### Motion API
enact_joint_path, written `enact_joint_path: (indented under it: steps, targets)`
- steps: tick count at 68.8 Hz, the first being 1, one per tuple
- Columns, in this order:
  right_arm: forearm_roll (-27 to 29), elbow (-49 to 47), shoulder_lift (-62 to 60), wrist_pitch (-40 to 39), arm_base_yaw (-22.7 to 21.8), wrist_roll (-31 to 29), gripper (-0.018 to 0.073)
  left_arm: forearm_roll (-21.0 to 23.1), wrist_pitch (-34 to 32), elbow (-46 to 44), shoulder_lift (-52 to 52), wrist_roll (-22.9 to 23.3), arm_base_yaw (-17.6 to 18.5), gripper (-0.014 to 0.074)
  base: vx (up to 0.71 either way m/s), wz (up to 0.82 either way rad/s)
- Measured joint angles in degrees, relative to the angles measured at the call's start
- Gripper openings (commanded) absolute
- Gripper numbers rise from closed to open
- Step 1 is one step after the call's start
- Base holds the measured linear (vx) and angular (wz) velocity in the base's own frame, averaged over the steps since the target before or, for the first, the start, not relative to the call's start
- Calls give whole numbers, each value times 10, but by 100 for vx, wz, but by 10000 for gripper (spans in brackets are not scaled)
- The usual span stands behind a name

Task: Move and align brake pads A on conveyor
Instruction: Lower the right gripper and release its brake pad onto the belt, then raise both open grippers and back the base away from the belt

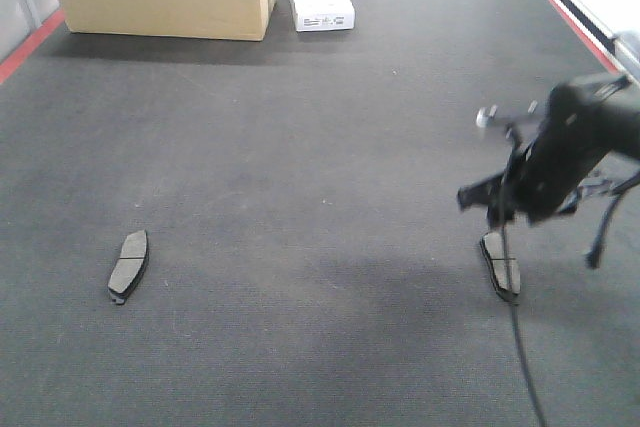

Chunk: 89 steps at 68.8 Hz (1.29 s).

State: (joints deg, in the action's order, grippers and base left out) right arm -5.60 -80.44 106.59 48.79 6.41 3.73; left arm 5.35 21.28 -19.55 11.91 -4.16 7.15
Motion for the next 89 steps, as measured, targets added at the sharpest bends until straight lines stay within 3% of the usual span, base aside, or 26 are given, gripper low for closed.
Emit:
enact_joint_path:
  steps: [15,40,72,89]
  targets:
    - [0,53,-135,-22,0,0,387,0,0,0,0,0,0,482,0,0]
    - [15,277,-434,-124,0,-4,387,0,0,0,0,0,0,482,0,0]
    - [18,467,-798,-138,0,-5,387,0,0,0,0,0,0,482,0,0]
    - [26,542,-928,-157,0,-5,387,0,0,0,0,0,0,482,0,0]
